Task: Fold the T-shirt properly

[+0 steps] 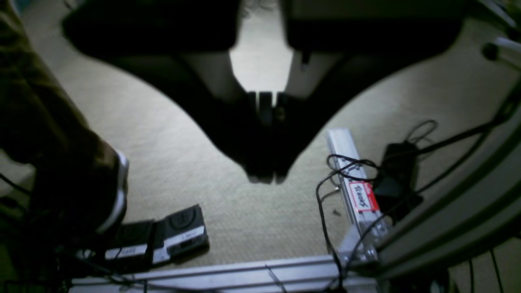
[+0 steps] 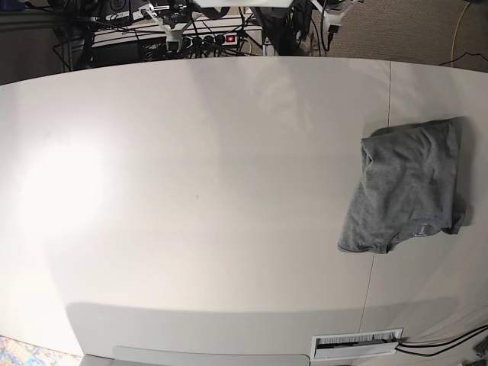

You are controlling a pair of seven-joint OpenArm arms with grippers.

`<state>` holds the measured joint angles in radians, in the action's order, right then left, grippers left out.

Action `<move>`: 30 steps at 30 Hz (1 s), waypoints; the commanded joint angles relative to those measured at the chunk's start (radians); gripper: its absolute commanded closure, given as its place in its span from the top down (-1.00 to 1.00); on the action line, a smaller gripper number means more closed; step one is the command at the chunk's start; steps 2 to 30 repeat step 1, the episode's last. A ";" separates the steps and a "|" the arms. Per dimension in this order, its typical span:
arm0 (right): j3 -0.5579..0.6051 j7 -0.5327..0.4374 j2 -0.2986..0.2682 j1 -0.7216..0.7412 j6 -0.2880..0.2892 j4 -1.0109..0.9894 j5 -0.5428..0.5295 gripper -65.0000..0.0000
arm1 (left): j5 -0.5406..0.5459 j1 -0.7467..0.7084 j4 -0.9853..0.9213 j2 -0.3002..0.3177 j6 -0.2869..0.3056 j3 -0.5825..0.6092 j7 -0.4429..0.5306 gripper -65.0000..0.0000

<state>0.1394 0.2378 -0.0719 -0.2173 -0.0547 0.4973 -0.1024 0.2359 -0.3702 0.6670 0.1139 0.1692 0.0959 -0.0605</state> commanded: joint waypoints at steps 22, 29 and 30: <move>0.018 -0.002 -0.002 -0.004 -0.004 0.004 0.000 -1.00 | 0.003 -0.009 0.005 -0.003 0.006 -0.002 0.010 -1.00; 0.018 -0.002 -0.002 -0.004 -0.004 0.004 0.000 -1.00 | 0.003 -0.009 0.005 -0.003 0.006 -0.002 0.010 -1.00; 0.018 -0.002 -0.002 -0.004 -0.004 0.004 0.000 -1.00 | 0.003 -0.009 0.005 -0.003 0.006 -0.002 0.010 -1.00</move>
